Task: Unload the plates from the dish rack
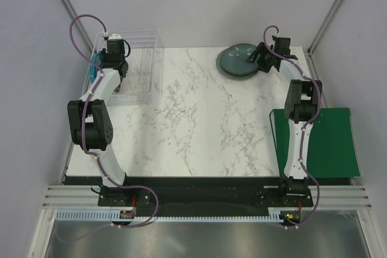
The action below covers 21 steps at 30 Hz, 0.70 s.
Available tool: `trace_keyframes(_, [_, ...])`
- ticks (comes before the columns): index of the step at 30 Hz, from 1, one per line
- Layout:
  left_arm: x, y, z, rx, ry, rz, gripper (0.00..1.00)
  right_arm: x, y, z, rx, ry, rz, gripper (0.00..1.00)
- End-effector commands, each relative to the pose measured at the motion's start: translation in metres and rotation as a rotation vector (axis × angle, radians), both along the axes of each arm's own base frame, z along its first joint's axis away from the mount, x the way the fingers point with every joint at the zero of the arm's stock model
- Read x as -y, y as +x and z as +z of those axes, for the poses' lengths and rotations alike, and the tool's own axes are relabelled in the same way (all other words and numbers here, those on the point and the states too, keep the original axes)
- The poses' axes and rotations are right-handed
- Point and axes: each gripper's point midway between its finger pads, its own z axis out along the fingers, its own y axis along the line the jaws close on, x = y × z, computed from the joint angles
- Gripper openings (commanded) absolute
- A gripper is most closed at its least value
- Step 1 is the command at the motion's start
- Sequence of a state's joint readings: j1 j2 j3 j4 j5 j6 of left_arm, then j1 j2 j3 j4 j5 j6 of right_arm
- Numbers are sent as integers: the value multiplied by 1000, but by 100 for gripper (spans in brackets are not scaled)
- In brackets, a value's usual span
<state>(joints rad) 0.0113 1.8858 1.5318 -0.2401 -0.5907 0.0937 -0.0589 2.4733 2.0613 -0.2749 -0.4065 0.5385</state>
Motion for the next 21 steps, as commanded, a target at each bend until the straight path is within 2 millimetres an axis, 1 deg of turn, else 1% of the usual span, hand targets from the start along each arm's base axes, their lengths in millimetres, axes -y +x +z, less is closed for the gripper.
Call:
trace_keyframes(1, [-12,5,-4,58,-46,79,2,16,-24,34,-23,-121,11,78])
trace_keyframes(2, [-12,5,2,68,-47,76,2,17,-26,37,-30,-136,15,79])
trace_keyframes(3, [-10,4,4,67,-51,70,2,20,-28,43,-25,-166,16,81])
trace_keyframes(4, [-9,4,7,75,-56,62,2,19,-34,43,-46,-179,24,81])
trace_keyframes(5, [-8,2,14,89,-58,59,2,20,-37,44,-52,-194,23,82])
trace_keyframes(6, [-8,1,17,92,-59,58,2,22,-38,51,-46,-217,17,86])
trace_keyframes(7, [-7,1,19,96,-64,50,2,21,-44,49,-69,-249,40,97])
trace_keyframes(8, [-7,0,23,104,-65,50,2,22,-48,50,-87,-273,42,98])
trace_keyframes(9, [-6,-1,31,119,-66,45,2,26,-48,59,-86,-311,32,98])
trace_keyframes(10, [-6,-2,35,126,-66,43,2,25,-55,59,-104,-334,50,98])
trace_keyframes(14, [-8,-6,55,162,-54,51,2,32,-65,72,-100,-379,12,98])
trace_keyframes(15, [-10,-8,62,176,-45,62,2,33,-74,78,-96,-385,5,98])
trace_keyframes(16, [-11,-10,67,183,-40,65,2,30,-72,87,-54,-381,2,98])
trace_keyframes(17, [-11,-11,70,188,-35,68,2,29,-74,93,-38,-374,-9,98])
trace_keyframes(18, [-13,-14,74,192,-24,81,2,27,-83,99,-25,-369,-11,98])
trace_keyframes(19, [-16,-18,84,210,-14,94,2,25,-83,106,5,-365,-14,98])
trace_keyframes(20, [-19,-21,91,218,5,105,2,23,-85,109,12,-360,-17,98])
trace_keyframes(21, [-21,-24,99,226,23,119,2,23,-91,116,23,-360,-20,98])
